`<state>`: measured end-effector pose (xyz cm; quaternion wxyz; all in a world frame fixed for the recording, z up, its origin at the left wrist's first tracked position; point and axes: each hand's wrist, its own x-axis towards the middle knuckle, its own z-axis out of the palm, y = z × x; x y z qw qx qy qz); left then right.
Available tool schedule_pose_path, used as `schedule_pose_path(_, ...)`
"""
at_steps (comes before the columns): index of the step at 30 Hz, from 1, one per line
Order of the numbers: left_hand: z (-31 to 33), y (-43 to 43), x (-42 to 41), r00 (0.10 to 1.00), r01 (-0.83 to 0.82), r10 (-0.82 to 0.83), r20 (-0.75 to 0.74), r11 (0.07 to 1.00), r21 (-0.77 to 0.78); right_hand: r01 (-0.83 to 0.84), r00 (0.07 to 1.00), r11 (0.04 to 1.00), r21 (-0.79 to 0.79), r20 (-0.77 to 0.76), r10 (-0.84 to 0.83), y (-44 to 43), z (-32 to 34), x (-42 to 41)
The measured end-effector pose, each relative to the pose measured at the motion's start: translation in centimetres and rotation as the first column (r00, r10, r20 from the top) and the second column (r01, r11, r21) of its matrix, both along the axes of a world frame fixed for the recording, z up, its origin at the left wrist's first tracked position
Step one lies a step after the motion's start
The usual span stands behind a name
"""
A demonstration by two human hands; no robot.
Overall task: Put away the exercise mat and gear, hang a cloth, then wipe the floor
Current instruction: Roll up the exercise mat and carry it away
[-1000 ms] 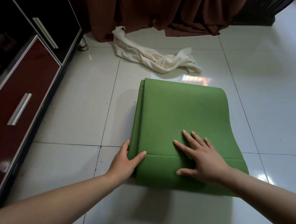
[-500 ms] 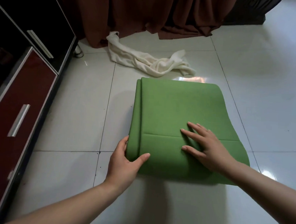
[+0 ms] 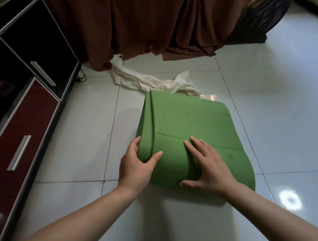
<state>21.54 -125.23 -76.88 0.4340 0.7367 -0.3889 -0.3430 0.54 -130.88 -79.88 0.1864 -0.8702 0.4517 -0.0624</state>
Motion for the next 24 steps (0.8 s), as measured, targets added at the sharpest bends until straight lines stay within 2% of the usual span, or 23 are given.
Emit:
schedule_pose_path(5,0.5,-0.8,0.4,0.996,-0.014,0.011,-0.089,0.999,-0.036,0.036,0.999,0.973,-0.228,-0.003,-0.038,1.3,-0.6,1.0)
schedule_pose_path(10,2.3,-1.8,-0.1,0.989,-0.001,-0.014,-0.146,0.995,-0.101,0.082,0.99,0.961,-0.263,0.134,-0.048,0.2,1.5,0.9)
schedule_pose_path(14,4.2,-2.8,0.7,0.989,0.069,-0.08,-0.128,0.993,-0.091,0.081,0.989,0.953,-0.292,0.146,-0.039,-1.5,3.3,0.8)
schedule_pose_path(15,4.5,-2.8,1.1,0.993,0.107,-0.11,-0.036,0.991,-0.079,0.079,0.989,0.952,-0.296,0.146,-0.036,-1.9,3.5,0.9)
schedule_pose_path(16,4.7,-2.7,1.5,0.982,0.156,-0.147,0.119,0.986,-0.066,0.075,0.989,0.952,-0.298,0.144,-0.032,-2.3,3.7,1.1)
schedule_pose_path(17,4.7,-2.5,1.9,0.933,0.224,-0.196,0.302,0.973,-0.058,0.071,0.989,0.953,-0.296,0.142,-0.029,-2.7,3.9,1.3)
schedule_pose_path(19,4.1,-2.3,2.5,0.747,0.377,-0.293,0.598,0.926,-0.018,0.07,0.991,0.955,-0.289,0.131,-0.033,-3.6,4.4,1.7)
schedule_pose_path(21,3.0,-2.5,2.9,0.589,0.439,-0.293,0.753,0.898,0.006,0.066,0.993,0.958,-0.28,0.111,-0.036,-4.3,4.9,2.1)
schedule_pose_path(24,2.5,-3.8,4.0,0.459,0.515,-0.229,0.858,0.856,-0.048,0.076,0.994,0.963,-0.258,0.098,-0.053,-4.6,5.3,2.4)
